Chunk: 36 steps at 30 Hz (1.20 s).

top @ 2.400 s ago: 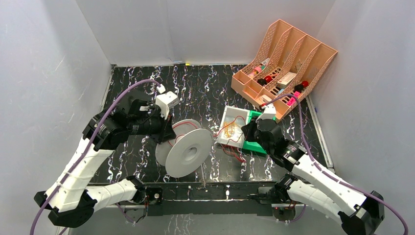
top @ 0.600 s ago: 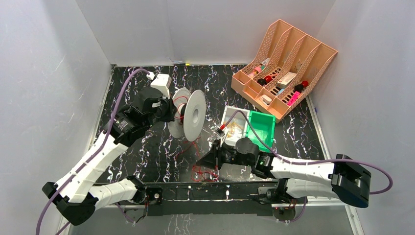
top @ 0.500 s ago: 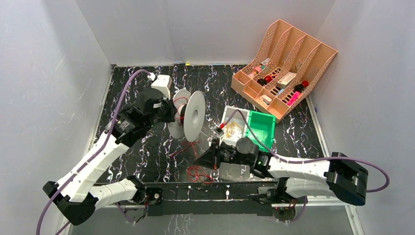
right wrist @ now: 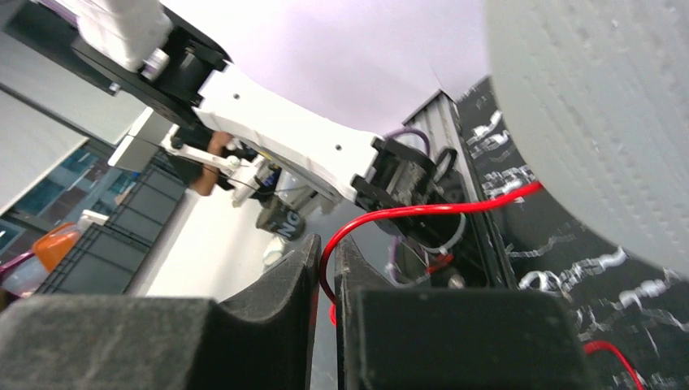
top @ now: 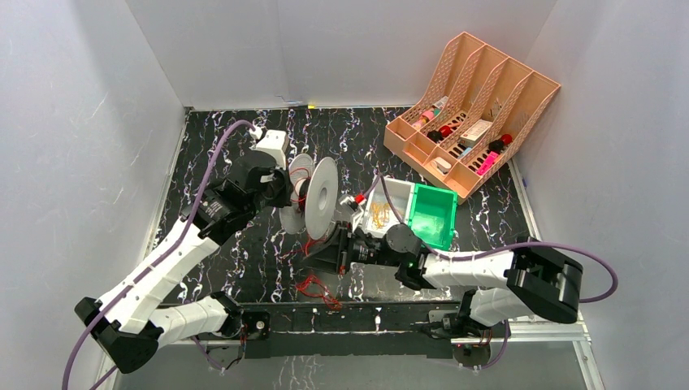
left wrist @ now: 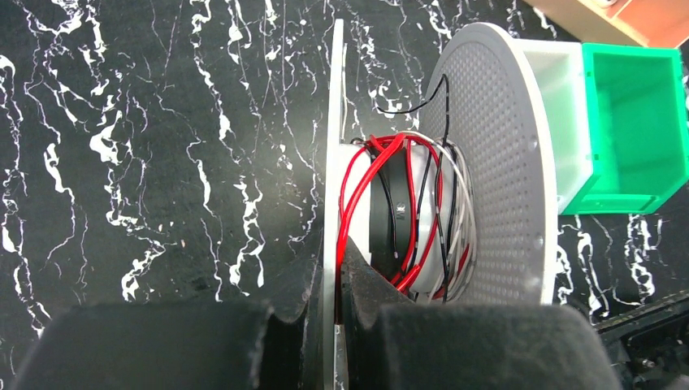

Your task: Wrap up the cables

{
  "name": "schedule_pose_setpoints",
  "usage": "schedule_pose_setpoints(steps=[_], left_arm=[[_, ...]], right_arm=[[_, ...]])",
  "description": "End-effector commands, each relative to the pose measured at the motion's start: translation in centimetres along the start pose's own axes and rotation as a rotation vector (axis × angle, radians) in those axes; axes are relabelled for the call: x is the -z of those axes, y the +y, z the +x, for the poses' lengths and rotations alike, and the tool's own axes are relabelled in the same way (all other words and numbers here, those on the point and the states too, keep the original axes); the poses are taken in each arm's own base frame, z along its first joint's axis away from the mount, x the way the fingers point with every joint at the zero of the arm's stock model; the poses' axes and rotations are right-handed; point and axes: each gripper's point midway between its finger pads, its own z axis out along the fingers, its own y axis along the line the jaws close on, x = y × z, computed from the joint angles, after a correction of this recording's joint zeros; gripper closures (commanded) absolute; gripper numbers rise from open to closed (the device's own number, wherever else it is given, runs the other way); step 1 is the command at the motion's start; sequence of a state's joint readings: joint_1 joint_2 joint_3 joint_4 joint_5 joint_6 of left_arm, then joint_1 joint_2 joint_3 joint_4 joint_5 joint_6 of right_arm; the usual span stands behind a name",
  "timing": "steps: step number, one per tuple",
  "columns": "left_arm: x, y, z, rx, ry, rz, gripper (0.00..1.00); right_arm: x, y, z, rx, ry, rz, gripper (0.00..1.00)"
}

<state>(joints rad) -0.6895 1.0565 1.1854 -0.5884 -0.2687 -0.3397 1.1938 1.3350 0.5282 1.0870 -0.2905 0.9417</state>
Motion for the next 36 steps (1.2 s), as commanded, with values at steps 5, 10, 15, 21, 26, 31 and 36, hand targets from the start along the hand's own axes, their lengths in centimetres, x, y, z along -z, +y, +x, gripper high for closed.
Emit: schedule_pose_setpoints(steps=[5,10,15,21,26,31,36], left_arm=[[-0.1,0.7,-0.7,-0.005,-0.054,-0.032,1.0],[-0.3,1.1,0.2,-0.025,-0.033,-0.042,1.0],[-0.3,1.1,1.2,-0.056,-0.009,-0.026,1.0],[0.1,1.1,2.1,-0.103,0.016,0.003,1.0],[0.7,1.0,2.8,-0.138,0.042,0.029,1.0],[1.0,0.8,3.5,-0.182,0.062,0.042,1.0],[1.5,0.8,3.5,-0.22,0.062,0.051,1.0]], right_arm=[[-2.3,5.4,-5.5,0.08,-0.167,-0.162,0.79],[-2.8,5.1,-7.4,0.104,-0.235,-0.111,0.78],[-3.0,4.9,-9.4,0.142,-0.289,-0.05,0.77],[-2.3,4.0,-11.8,0.182,-0.363,0.019,0.77],[-1.3,3.1,-13.6,0.198,-0.428,0.073,0.77],[0.2,2.1,-15.3,0.204,-0.494,0.124,0.77],[1.8,0.7,-17.0,0.217,-0.544,0.186,0.77]])
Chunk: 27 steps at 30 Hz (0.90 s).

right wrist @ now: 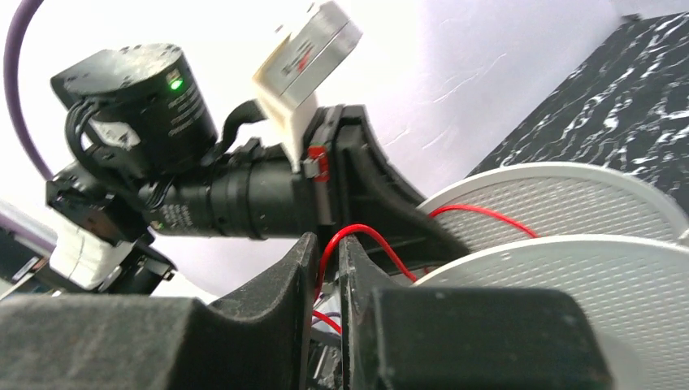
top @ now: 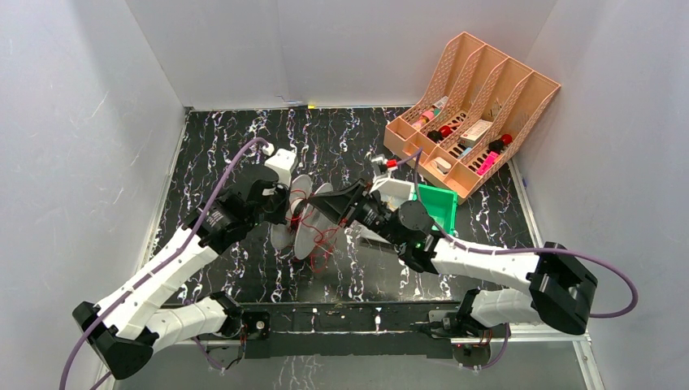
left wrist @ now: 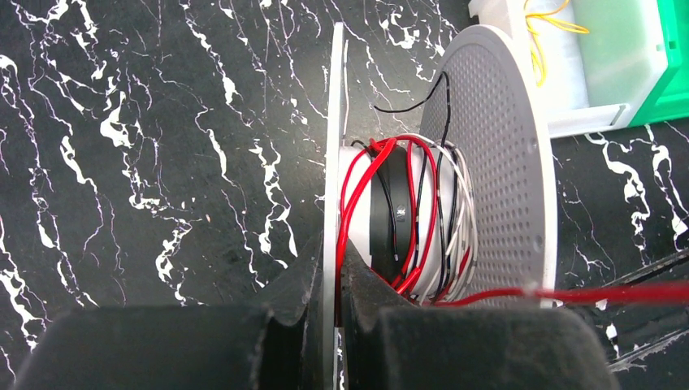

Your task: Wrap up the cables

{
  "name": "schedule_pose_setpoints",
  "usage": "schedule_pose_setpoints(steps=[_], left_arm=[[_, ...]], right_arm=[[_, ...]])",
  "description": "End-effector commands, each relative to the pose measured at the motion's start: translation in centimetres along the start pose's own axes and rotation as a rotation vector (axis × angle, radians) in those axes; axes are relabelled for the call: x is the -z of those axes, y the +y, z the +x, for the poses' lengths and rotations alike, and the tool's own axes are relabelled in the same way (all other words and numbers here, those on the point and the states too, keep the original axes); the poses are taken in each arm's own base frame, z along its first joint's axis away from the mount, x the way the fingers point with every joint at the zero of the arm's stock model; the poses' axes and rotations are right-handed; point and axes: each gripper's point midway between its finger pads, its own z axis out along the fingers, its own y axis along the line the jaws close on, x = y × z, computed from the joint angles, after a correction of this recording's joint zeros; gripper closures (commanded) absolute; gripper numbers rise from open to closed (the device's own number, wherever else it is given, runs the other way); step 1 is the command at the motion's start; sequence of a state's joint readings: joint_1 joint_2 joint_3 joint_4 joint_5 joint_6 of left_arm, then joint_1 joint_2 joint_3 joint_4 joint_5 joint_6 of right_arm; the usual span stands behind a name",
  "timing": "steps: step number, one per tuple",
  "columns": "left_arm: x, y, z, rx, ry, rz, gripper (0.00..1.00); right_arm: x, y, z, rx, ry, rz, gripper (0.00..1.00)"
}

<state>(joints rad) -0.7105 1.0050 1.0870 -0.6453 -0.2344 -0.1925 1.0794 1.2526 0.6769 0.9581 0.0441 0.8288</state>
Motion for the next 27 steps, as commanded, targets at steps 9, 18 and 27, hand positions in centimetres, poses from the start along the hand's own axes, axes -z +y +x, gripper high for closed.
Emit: schedule_pose_setpoints(steps=[9,18,27], left_arm=[[2.7,-2.5,-1.4,-0.087,-0.061,0.176,1.0],[3.3,-3.2,-1.7,-0.088,-0.018,0.212,1.0],[2.6,-2.6,-1.9,-0.063,0.036,0.148,1.0]], right_arm=[[2.4,-3.5,-6.7,0.094,-0.165,0.118,0.78],[4.8,-6.8,-7.3,0.209,-0.11,0.238,0.82],[7.3,-6.1,-2.5,0.305,0.185,0.182,0.64]])
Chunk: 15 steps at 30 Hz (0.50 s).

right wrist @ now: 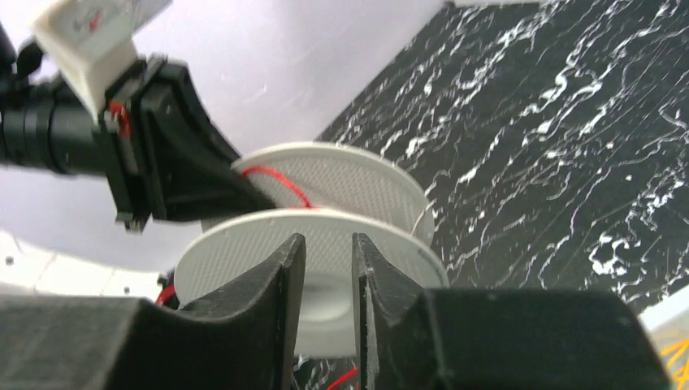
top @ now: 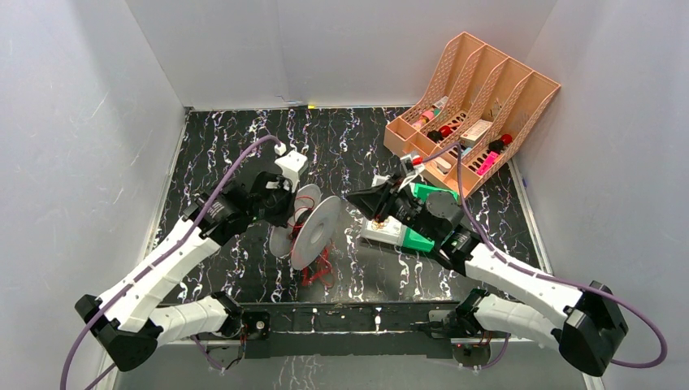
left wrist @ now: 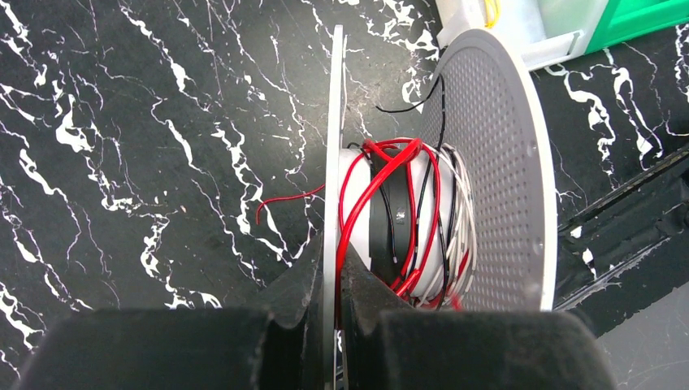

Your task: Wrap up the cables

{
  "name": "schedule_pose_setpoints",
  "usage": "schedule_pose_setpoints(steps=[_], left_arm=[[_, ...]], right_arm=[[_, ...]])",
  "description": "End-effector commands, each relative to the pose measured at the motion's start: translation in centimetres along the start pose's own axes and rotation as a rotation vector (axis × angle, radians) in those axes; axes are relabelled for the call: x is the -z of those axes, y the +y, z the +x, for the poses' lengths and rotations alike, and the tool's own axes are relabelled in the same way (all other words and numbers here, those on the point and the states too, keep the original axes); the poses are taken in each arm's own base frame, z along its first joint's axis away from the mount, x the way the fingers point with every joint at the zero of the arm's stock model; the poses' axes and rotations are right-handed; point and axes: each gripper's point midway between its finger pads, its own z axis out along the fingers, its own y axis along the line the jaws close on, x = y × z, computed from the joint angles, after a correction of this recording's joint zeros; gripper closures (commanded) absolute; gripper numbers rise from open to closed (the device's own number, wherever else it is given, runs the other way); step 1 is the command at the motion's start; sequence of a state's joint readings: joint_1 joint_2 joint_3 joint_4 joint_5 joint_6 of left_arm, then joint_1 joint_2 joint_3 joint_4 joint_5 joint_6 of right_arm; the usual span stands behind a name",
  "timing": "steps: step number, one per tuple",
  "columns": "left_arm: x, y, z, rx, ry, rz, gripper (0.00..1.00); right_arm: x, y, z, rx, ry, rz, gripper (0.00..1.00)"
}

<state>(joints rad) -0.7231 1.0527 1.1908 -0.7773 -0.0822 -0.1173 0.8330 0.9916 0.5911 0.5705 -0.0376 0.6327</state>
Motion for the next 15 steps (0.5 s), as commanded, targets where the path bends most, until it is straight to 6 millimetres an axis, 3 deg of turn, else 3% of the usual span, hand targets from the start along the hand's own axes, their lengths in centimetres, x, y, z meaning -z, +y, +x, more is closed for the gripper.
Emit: schedule_pose_setpoints(steps=[1,7,15], left_arm=[[1.3,-0.2,-2.4,0.031,-0.064,-0.001,1.0],[1.2,-0.4,-3.0,0.038,-0.059,0.003,1.0],[1.2,0.2,-3.4,0.055,-0.06,-0.035,1.0]], right_arm=[[1.9,1.8,2.2,0.103,0.146,-0.114,0.6],[4.7,2.6,6.8,0.163,0.312,-0.275,0.45],[5.8,2.1,11.9,0.241,0.456,-0.314,0.41]])
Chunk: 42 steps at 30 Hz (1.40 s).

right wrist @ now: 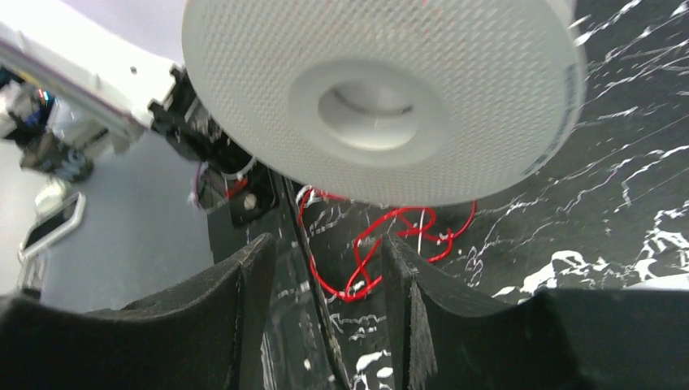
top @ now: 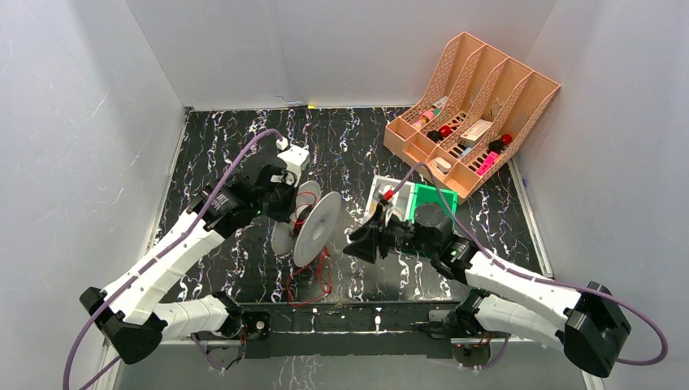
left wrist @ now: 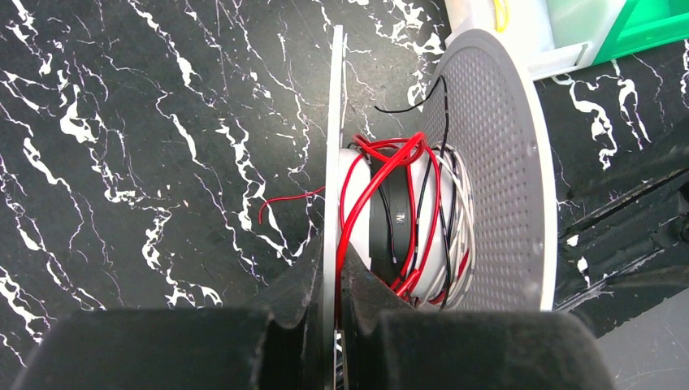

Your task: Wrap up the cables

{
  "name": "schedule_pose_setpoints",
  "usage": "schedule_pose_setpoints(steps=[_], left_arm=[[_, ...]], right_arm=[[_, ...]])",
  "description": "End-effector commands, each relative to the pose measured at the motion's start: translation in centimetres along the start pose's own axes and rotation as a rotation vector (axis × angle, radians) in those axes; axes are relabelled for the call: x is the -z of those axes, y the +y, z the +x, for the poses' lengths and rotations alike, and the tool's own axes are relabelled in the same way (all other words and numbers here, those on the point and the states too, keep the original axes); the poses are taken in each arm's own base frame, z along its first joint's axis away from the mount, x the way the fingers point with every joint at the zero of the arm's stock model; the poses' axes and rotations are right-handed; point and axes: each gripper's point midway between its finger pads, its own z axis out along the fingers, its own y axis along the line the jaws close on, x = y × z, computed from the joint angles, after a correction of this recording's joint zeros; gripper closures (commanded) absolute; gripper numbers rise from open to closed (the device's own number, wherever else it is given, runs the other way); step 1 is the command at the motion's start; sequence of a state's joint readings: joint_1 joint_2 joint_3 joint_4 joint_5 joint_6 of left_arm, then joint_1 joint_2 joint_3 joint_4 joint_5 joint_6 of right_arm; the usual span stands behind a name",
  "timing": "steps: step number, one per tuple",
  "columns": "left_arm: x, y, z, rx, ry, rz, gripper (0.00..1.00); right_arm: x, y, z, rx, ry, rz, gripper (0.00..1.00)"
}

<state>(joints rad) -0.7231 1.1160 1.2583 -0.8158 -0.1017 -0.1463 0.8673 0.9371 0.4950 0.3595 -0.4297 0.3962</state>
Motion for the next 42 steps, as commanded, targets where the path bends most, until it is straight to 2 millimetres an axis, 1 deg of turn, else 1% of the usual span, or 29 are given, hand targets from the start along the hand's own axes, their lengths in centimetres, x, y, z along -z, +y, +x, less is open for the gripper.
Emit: schedule_pose_setpoints(steps=[1,5,8,11,16,19,21,27,33,39,42], left_arm=[[1.6,0.2,-2.6,0.036,-0.095,-0.016,1.0],[1.8,0.5,-3.3,0.053,-0.12,-0.037,1.0],[2.3,0.9,-4.0,0.075,-0.151,-0.061,1.0],[3.0,1.4,-4.8,0.094,-0.189,-0.087,1.0],[3.8,2.2,-6.0,0.119,-0.248,-0.131,1.0],[3.7,2.5,-6.2,0.114,-0.248,-0.147,1.0],[3.5,2.4,-6.1,0.113,-0.242,-0.145,1.0],[3.2,2.3,-5.9,0.103,-0.233,-0.14,1.0],[3.2,2.5,-5.7,0.096,-0.23,-0.146,1.0],[3.4,2.4,-5.7,0.093,-0.233,-0.143,1.0],[3.5,2.4,-5.6,0.092,-0.229,-0.143,1.0]], right_arm=[[-0.7,0.7,1.9,0.087,0.051,-0.038,0.41],[-1.7,0.4,3.8,0.075,0.09,-0.016,0.4],[-2.3,1.0,5.3,0.094,0.101,-0.046,0.4],[-2.7,2.2,6.7,0.152,0.106,-0.119,0.39],[-3.8,4.2,8.7,0.343,0.162,-0.239,0.39],[-4.3,4.9,9.8,0.488,0.177,-0.296,0.38],[-4.7,4.9,10.1,0.583,0.174,-0.32,0.37],[-5.9,4.5,10.3,0.776,0.174,-0.341,0.36],[-7.5,4.0,11.2,0.863,0.216,-0.346,0.37],[-9.3,2.5,12.8,0.915,0.285,-0.308,0.43],[-10.3,1.1,14.4,0.943,0.361,-0.274,0.5]])
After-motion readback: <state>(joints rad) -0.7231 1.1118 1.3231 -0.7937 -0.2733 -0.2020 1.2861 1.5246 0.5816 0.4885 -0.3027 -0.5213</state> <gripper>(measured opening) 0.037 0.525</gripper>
